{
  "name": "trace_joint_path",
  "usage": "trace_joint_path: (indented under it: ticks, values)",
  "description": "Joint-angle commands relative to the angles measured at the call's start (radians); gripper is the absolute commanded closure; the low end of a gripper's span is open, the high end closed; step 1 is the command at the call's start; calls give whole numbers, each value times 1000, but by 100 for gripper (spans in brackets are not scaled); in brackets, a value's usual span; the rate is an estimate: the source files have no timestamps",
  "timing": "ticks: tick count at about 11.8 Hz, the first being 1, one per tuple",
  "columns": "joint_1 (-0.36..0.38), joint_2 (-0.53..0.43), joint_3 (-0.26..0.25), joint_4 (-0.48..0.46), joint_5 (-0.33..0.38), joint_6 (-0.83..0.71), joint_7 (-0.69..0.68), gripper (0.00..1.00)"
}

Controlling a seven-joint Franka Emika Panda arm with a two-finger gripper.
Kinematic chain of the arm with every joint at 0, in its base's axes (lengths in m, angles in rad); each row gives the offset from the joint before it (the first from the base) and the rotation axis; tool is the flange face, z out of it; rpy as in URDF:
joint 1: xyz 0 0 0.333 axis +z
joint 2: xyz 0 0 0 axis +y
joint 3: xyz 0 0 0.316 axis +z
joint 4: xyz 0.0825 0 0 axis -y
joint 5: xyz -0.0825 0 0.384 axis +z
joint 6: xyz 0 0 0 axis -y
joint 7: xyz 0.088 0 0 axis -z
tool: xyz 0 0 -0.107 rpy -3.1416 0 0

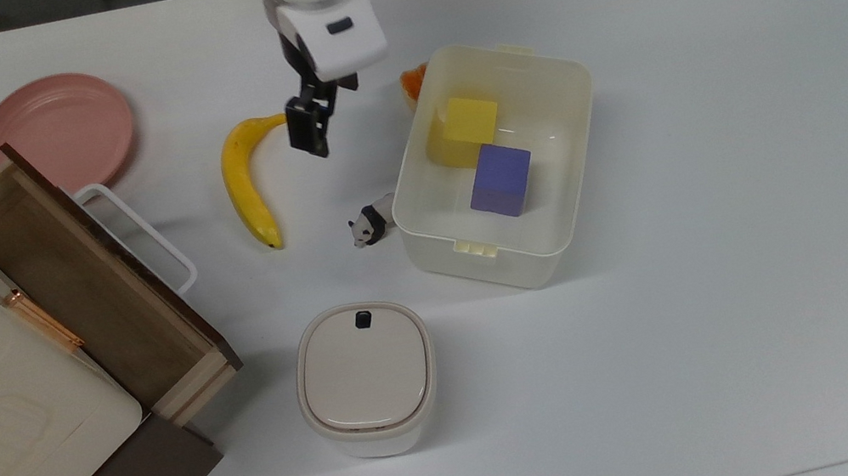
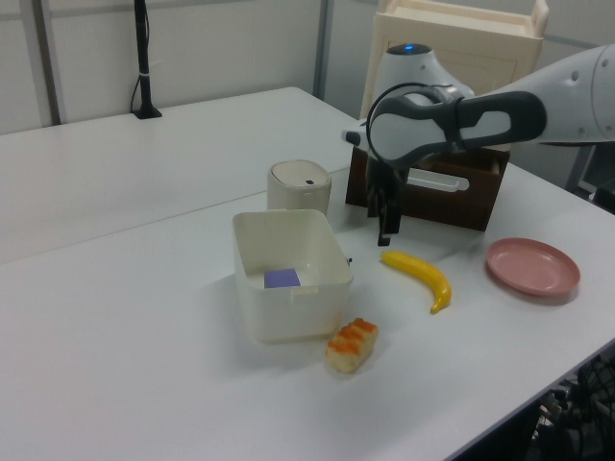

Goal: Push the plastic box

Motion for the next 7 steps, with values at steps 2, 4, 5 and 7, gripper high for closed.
trace_joint_path:
  ticks: [2,4,5,7]
  values:
    - [42,43,7,-7,-20,74,65,0]
    - [56,61,18,-4,-50,97,116,0]
    - [66,70,19,-4,-54,118,157,0]
    - [73,77,33,-3,-54,126,199,0]
